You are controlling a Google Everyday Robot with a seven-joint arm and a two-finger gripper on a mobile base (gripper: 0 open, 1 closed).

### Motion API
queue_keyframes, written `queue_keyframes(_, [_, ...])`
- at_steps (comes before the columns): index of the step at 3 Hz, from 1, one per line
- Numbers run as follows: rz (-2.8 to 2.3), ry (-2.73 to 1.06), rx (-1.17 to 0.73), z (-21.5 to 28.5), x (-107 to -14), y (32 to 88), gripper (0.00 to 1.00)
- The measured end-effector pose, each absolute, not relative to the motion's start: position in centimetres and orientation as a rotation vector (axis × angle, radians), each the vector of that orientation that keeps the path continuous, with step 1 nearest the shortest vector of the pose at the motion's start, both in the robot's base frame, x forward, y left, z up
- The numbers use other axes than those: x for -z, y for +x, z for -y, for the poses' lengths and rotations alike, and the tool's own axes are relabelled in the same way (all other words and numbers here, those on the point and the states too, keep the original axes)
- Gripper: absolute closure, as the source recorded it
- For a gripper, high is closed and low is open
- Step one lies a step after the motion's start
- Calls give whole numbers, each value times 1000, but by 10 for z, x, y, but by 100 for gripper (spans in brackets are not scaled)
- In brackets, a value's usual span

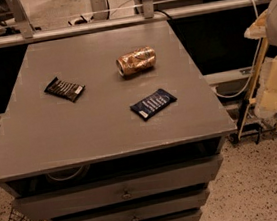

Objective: Place orange can upright

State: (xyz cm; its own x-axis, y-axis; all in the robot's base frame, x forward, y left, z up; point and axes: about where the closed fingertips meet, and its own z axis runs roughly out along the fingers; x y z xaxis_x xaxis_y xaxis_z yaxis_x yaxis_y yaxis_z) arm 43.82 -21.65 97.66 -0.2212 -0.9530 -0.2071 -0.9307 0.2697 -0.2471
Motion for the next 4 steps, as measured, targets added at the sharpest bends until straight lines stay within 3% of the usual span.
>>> queue_keyframes(2, [-2153,-1853,36,183,-963,469,0])
queue_keyframes(4, [-1863,-2029,-54,80,-953,561,0])
